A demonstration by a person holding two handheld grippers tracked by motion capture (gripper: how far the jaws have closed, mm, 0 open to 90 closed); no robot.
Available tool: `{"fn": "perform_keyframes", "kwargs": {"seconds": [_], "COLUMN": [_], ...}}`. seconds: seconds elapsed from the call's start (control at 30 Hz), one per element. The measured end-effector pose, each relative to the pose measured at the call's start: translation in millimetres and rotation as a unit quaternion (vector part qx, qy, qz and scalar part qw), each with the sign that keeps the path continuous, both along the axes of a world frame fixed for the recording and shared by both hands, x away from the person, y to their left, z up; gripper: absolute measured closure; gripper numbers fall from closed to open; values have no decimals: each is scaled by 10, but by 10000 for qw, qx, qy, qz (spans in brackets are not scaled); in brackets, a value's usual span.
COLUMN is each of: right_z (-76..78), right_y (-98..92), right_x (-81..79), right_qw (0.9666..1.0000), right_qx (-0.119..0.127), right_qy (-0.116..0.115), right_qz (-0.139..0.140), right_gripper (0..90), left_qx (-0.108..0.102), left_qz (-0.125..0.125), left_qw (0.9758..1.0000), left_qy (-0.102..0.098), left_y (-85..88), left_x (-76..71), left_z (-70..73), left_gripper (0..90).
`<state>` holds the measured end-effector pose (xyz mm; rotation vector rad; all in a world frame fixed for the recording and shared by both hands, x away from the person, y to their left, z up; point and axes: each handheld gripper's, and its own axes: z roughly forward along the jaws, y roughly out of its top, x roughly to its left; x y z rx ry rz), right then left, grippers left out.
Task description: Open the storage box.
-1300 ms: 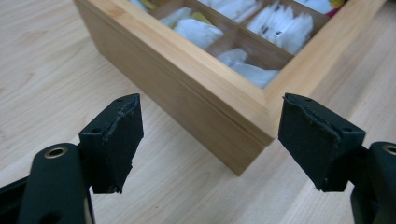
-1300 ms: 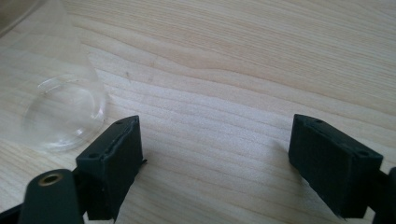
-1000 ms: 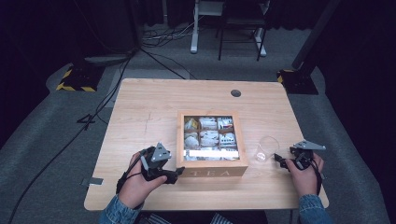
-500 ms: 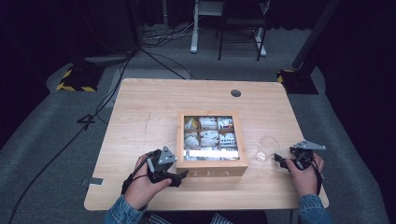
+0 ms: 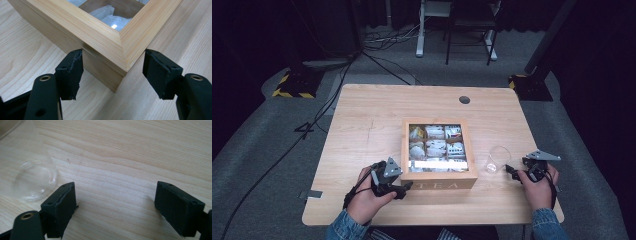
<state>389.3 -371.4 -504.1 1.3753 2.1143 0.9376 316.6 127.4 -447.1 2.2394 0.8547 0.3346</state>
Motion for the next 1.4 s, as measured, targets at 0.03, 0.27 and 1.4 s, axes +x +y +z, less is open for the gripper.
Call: {"fn": "perform_keyframes", "kwargs": {"seconds": [0.03, 0.27, 1.4], "right_z": [0, 0, 1], "right_y": [0, 0, -7], "right_x": [0, 0, -10], "right_qw": [10000, 10000, 10000], "right_qx": [0, -1, -6], "right_qy": [1, 0, 7], "right_qz": [0, 0, 45], "right_gripper": [178, 177, 178], "left_qx": [8, -62, -620], "left_qz": [-2, 1, 233], "left_qw": [10000, 10000, 9931], "left_qy": [13, 6, -964], "left_y": [1, 13, 67], "left_x": [0, -14, 30], "left_z": [2, 64, 468], "left_gripper": [346, 396, 348]}}
